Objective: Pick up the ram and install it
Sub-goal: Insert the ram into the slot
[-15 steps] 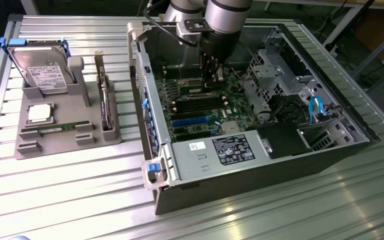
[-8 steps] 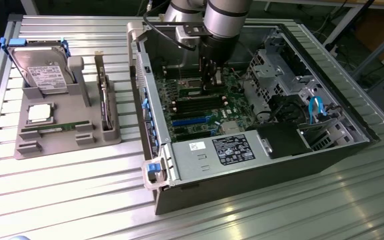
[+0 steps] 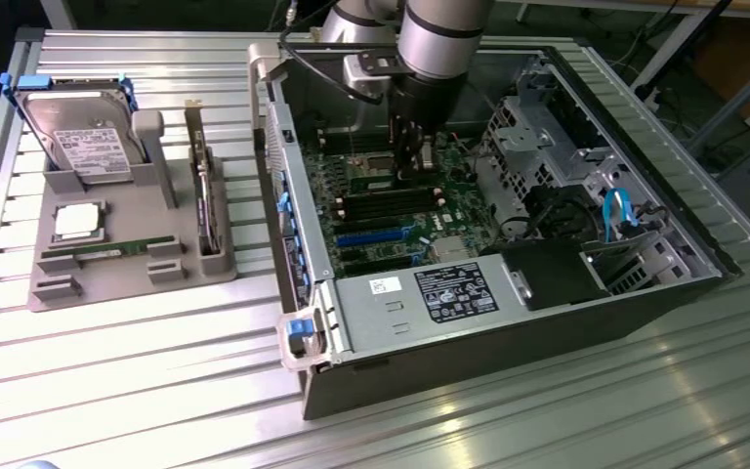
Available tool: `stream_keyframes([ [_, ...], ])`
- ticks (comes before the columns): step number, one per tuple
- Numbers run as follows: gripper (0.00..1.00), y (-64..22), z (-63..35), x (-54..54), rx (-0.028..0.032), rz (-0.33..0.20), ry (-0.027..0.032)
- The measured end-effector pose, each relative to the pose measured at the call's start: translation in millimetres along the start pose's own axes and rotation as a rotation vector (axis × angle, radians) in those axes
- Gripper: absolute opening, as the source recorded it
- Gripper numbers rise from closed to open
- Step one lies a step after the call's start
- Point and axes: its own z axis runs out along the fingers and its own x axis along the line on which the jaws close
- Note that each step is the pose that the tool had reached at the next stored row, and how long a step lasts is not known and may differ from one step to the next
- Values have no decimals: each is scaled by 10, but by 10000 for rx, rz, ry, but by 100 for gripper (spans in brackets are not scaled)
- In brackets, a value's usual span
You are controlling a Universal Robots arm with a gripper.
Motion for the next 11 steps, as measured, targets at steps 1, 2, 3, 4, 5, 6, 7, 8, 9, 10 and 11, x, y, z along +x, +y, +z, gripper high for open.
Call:
stream_keyframes([
  [1,14,-1,7,7,0,-2,1],
  [2,14,-1,18,20,0,-3,2],
  [3,14,-2,30,32,1,-3,0],
  [4,14,-2,35,36,2,-3,0],
  [5,14,-2,42,43,1,-3,2],
  [6,14,-2,51,50,1,-4,3],
  [7,14,-3,57,55,1,-4,3],
  [8,14,-3,62,56,6,-4,6],
  [9,14,-3,65,56,26,-7,5],
  [10,14,-3,70,56,76,-8,0],
  [11,14,-2,73,56,102,-13,-1],
])
